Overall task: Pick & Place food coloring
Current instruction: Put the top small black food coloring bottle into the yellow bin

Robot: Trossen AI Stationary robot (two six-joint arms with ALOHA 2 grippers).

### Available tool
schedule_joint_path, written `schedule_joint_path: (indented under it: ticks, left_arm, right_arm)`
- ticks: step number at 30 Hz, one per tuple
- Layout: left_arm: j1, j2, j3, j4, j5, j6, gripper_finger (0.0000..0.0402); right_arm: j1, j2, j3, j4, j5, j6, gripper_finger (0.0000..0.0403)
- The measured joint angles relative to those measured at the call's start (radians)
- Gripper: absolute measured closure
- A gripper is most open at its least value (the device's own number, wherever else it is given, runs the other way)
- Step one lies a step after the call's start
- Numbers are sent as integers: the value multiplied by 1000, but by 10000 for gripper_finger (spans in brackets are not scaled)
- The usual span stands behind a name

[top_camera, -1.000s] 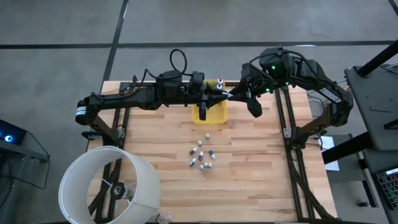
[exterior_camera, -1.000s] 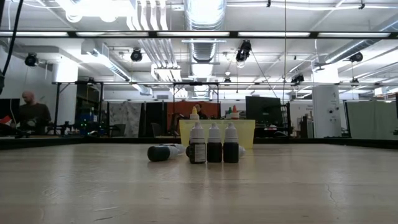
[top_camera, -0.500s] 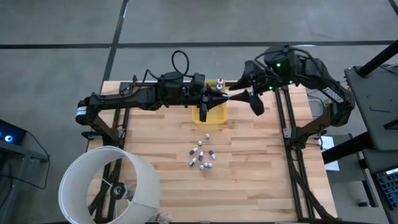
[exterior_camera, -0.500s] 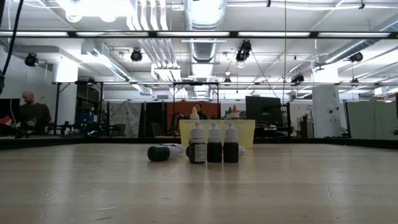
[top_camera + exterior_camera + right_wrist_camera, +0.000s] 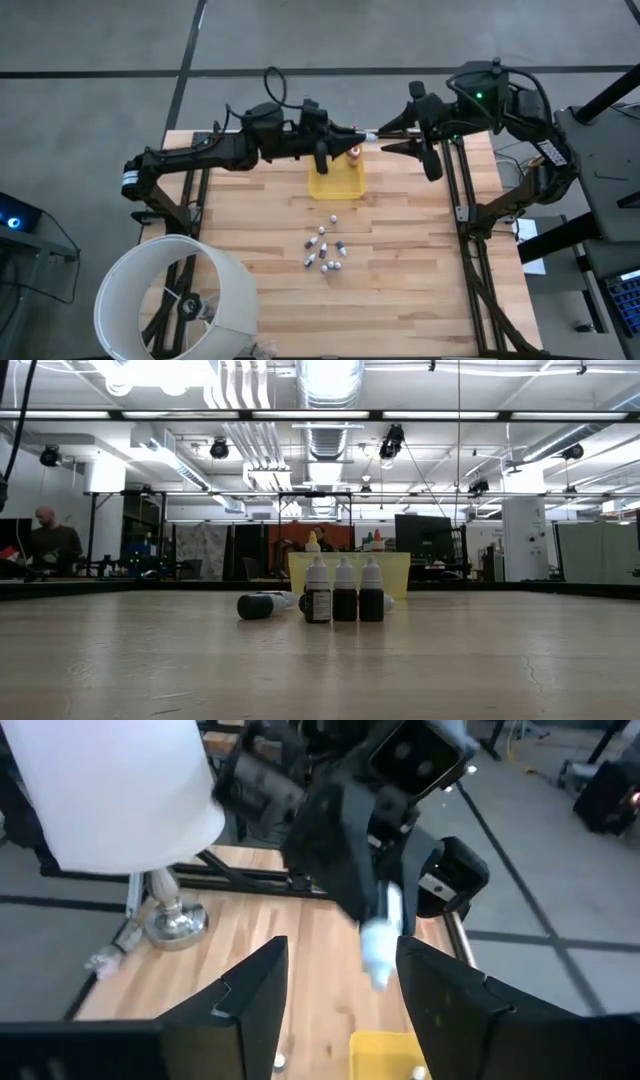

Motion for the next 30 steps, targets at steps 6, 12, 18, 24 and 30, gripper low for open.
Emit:
schedule_joint_path:
  ticks: [6, 12, 18, 24, 30]
  left_arm:
    - [16, -1, 0, 106, 31, -128, 344]
    - [20, -1, 1, 136, 31, -207, 344]
    - [21, -1, 0, 163, -3, -214, 344]
    - [22, -1, 0, 171, -37, -215, 344]
    - [24, -1, 0, 174, -60, -214, 344]
  right_arm:
    - [0, 0, 0, 10, 64, -108, 227]
    - [0, 1, 2, 51, 210, -190, 227]
    - [0, 12, 1, 103, 214, -205, 227]
    - [6, 24, 2, 156, 214, -225, 227]
    - [7, 31, 2, 191, 213, -230, 227]
